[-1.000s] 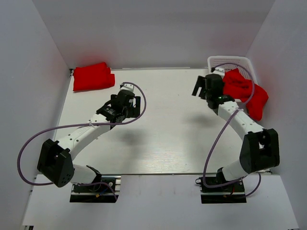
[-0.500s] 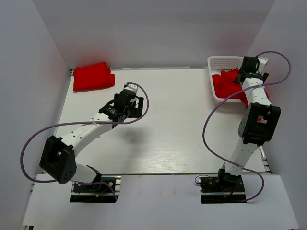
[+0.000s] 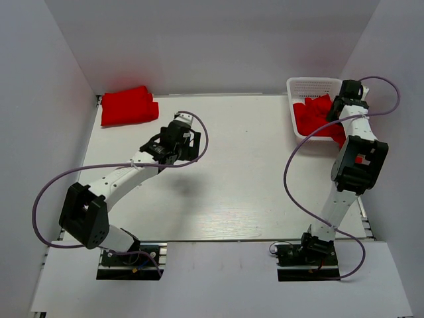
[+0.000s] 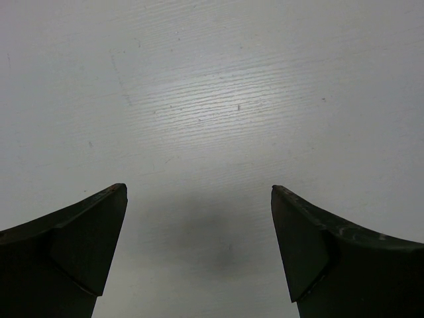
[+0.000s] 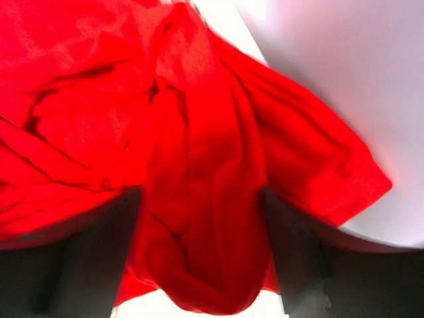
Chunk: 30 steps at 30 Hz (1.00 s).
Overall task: Fold and stack the t-shirts
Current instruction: Grab crumpled tshirt from bin with the right arm
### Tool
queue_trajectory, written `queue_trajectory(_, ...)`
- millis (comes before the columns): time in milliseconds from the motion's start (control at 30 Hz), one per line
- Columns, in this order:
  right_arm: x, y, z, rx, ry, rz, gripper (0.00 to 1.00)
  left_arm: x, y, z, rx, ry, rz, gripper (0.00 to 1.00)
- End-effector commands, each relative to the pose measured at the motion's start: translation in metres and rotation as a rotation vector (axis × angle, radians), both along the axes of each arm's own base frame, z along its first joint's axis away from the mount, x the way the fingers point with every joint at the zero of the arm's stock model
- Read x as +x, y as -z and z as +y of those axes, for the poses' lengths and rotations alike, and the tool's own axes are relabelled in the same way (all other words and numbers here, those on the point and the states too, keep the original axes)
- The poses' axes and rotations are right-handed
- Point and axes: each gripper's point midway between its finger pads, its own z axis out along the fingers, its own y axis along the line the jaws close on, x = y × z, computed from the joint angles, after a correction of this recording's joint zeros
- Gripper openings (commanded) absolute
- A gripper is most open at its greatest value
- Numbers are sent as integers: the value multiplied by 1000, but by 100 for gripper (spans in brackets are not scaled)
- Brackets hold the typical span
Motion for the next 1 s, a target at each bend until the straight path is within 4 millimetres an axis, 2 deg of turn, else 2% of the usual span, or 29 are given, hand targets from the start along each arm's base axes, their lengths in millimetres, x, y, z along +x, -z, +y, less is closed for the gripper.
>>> queue_trajectory(0,-11,8,1,60,25,20,69,6,-18,-2,-25,-6,-34,100)
queue_trajectory(33,-13,11,1,69,33,22,59,6,-18,-3,-32,-11,-33,100)
queue_trajectory(67,-13,10,1,72,45,13,33,8,-23,-2,-33,-18,-45,100)
queue_trajectory(100,-13,9,2,72,43,12,33,8,-23,-2,-33,-18,-45,100)
queue_trajectory(133,-13,9,2,77,37,9,12,8,-23,-2,-33,-18,-45,100)
queue_trajectory(167,-9,4,4,80,15,-6,4,8,-23,-2,-33,-18,-45,100)
queue_trajectory(200,-5,-4,5,75,3,-28,0,8,-23,-2,-33,-18,-45,100)
queue_trajectory(300,6,-27,9,83,-26,-113,0,11,-28,-4,-43,-18,-60,100)
queue_trajectory(333,5,-48,10,72,-32,-164,0,11,-28,-4,-43,-18,-61,100)
queue_trajectory(367,10,-56,13,80,-48,-203,0,11,-32,-2,-44,-25,-73,100)
queue_trajectory(467,16,-108,20,73,-102,-362,0,11,-37,0,-46,-32,-86,100)
queue_trajectory(533,16,-158,30,55,-164,-484,0,10,-38,2,-42,-39,-91,100)
queue_trajectory(567,15,-198,37,29,-209,-586,0,9,-40,3,-50,-39,-102,100)
queue_trajectory(600,16,-198,42,45,-241,-589,0,9,-40,3,-50,-39,-102,100)
queue_trajectory(633,7,-233,48,23,-269,-670,0,8,-43,3,-58,-39,-113,100)
queue_trajectory(733,2,-270,71,17,-403,-781,0,5,-44,7,-59,-46,-126,100)
queue_trajectory(767,-13,-304,83,-4,-452,-859,0,5,-44,7,-59,-46,-126,100)
queue_trajectory(833,-25,-339,96,-33,-518,-944,0,3,-40,9,-65,-52,-122,100)
queue_trajectory(867,-35,-365,104,-53,-559,-996,0,3,-40,9,-65,-52,-122,100)
queue_trajectory(933,-42,-386,117,-45,-624,-1042,0,3,-40,9,-65,-52,-122,100)
queue_trajectory(967,-51,-413,124,-62,-655,-1094,0,2,-40,8,-73,-58,-121,100)
